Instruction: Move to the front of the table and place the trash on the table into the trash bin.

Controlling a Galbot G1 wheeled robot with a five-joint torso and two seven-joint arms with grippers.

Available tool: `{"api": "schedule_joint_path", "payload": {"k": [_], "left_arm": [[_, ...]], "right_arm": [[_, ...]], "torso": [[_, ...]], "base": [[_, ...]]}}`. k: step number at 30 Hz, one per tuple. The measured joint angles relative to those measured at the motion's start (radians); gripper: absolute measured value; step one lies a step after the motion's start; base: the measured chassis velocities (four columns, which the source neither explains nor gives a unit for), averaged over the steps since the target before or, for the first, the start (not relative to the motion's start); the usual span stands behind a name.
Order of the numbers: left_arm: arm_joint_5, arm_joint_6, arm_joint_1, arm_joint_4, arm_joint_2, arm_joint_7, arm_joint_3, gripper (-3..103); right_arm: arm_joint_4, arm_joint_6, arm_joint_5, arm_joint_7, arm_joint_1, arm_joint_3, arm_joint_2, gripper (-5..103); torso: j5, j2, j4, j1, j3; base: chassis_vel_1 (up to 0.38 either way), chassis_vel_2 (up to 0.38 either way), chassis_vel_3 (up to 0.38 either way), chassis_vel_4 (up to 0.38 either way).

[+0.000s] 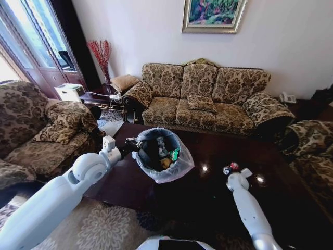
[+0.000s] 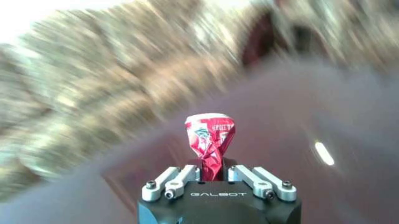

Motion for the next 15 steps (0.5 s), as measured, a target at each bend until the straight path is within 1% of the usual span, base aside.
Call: {"api": "schedule_joint_path", "payload": {"k": [1,2,3,4,5,6,7,8,9,10,11,12,13,14,15], "left_arm": [[-0.011,0.002,-0.028,0.03,0.002,0.0,0.016,2],[-0.014,0.003,-0.053,0.055,0.0,0.0,0.029,2],[-0.014,0.003,-0.053,0.055,0.0,0.0,0.029,2],[-0.015,0.005,-0.081,0.081,-0.004,-0.001,0.044,2],[-0.017,0.008,-0.132,0.124,-0.013,-0.001,0.076,2],[-0.017,0.008,-0.132,0.124,-0.013,-0.001,0.076,2],[-0.017,0.008,-0.167,0.149,-0.019,-0.001,0.102,2],[-0.017,0.009,-0.229,0.187,-0.031,-0.001,0.156,2],[-0.017,0.01,-0.285,0.22,-0.043,0.002,0.206,2],[-0.018,0.011,-0.314,0.236,-0.048,0.004,0.231,2],[-0.018,0.011,-0.314,0.236,-0.048,0.004,0.231,2],[-0.018,0.012,-0.362,0.263,-0.058,0.003,0.269,2],[-0.022,0.012,-0.418,0.293,-0.071,0.003,0.308,2],[-0.028,0.015,-0.465,0.323,-0.085,0.004,0.338,2],[-0.028,0.015,-0.465,0.323,-0.085,0.004,0.338,2]], "right_arm": [[0.133,0.003,-0.011,-0.045,-0.025,-0.01,-0.048,19],[0.222,-0.003,0.006,-0.067,-0.035,-0.013,-0.085,19],[0.222,-0.003,0.006,-0.067,-0.035,-0.013,-0.085,19],[0.316,-0.015,0.042,-0.094,-0.041,-0.015,-0.127,19],[0.442,-0.036,0.113,-0.143,-0.043,-0.02,-0.189,19],[0.442,-0.036,0.113,-0.143,-0.043,-0.02,-0.189,19],[0.513,-0.046,0.175,-0.197,-0.04,-0.025,-0.25,19],[0.586,-0.056,0.259,-0.287,-0.019,-0.045,-0.351,19],[0.63,-0.069,0.326,-0.358,0.018,-0.076,-0.433,19],[0.645,-0.081,0.36,-0.388,0.043,-0.099,-0.474,19],[0.645,-0.081,0.36,-0.388,0.043,-0.099,-0.474,19],[0.661,-0.096,0.417,-0.424,0.091,-0.144,-0.528,19],[0.675,-0.12,0.496,-0.446,0.179,-0.225,-0.586,19],[0.683,-0.138,0.572,-0.445,0.286,-0.324,-0.62,19],[0.683,-0.138,0.572,-0.445,0.286,-0.324,-0.62,19]], "torso": [[0.0004,0.0,0.0007,0.0,0.0],[-0.0003,0.0,0.0006,-0.001,0.0],[-0.0003,0.0,0.0006,-0.001,0.0],[-0.0007,0.0,0.001,-0.001,-0.001],[-0.0004,0.0,0.0009,-0.001,-0.001],[-0.0004,0.0,0.0009,-0.001,-0.001],[-0.0005,0.0,0.0013,0.0,0.0],[-0.001,0.0,0.0011,0.0,0.0],[-0.0012,0.0,0.0006,0.0,0.0],[-0.0014,0.0,0.0001,0.0,0.0],[-0.0014,0.0,0.0001,0.0,0.0],[-0.0009,0.0,0.0,0.0,0.0],[-0.0009,0.0,0.0,0.0,0.0],[-0.0006,0.0,0.0001,0.0,0.0],[-0.0006,0.0,0.0001,0.0,0.0]], "base": [[0.0,0.0,0.0,0.0],[0.0,0.0,0.0,0.0],[0.0,0.0,0.0,0.0],[0.0,0.0,0.0,0.0],[0.0,0.0,0.0,0.0],[0.0,0.0,0.0,0.0],[0.0,0.0,0.0,0.0],[0.0,0.0,0.0,0.0],[0.0,0.0,0.0,0.0],[0.0,0.0,0.0,0.0],[0.0,0.0,0.0,0.0],[0.0,0.0,0.0,0.0],[0.0,0.0,0.0,0.0],[0.0,0.0,0.0,0.0],[0.0,0.0,0.0,0.0]]}}
